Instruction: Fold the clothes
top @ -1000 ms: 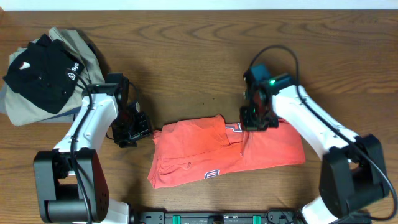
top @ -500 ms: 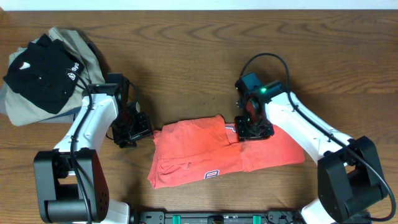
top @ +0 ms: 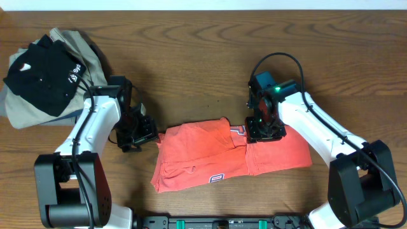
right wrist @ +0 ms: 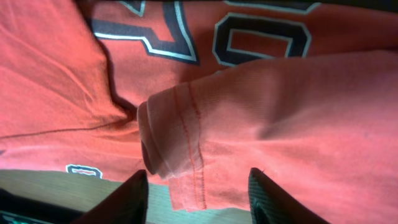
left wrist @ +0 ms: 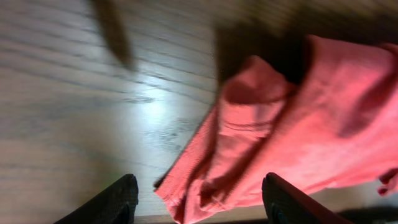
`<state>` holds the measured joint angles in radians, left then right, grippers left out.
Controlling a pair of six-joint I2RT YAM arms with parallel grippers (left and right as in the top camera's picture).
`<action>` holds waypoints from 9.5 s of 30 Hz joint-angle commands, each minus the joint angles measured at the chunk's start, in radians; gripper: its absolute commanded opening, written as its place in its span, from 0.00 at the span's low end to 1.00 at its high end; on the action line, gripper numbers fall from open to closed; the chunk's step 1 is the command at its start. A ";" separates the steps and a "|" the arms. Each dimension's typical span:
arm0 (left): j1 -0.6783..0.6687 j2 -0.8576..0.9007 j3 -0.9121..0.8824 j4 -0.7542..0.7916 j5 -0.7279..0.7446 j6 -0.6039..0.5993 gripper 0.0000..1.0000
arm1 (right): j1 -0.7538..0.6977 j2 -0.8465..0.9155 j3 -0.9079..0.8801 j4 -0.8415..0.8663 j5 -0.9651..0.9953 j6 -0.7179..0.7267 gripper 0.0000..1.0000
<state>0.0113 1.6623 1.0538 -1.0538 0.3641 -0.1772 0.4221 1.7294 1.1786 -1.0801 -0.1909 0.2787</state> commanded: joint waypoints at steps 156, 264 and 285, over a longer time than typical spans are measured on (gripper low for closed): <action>0.040 -0.100 0.382 -0.218 -0.140 -0.145 0.73 | 0.070 -0.027 0.247 -0.003 -0.236 -0.278 0.34; -0.303 0.371 0.313 0.137 -0.067 0.109 0.06 | -0.284 -0.277 0.106 -0.124 0.225 -0.026 0.66; 0.225 0.085 0.660 0.413 -0.593 0.141 0.06 | -0.346 -0.277 0.106 -0.151 0.240 -0.033 0.65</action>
<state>0.1684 1.7561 1.6970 -0.6483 -0.1802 -0.0238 0.0879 1.4635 1.2728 -1.2297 0.0402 0.2554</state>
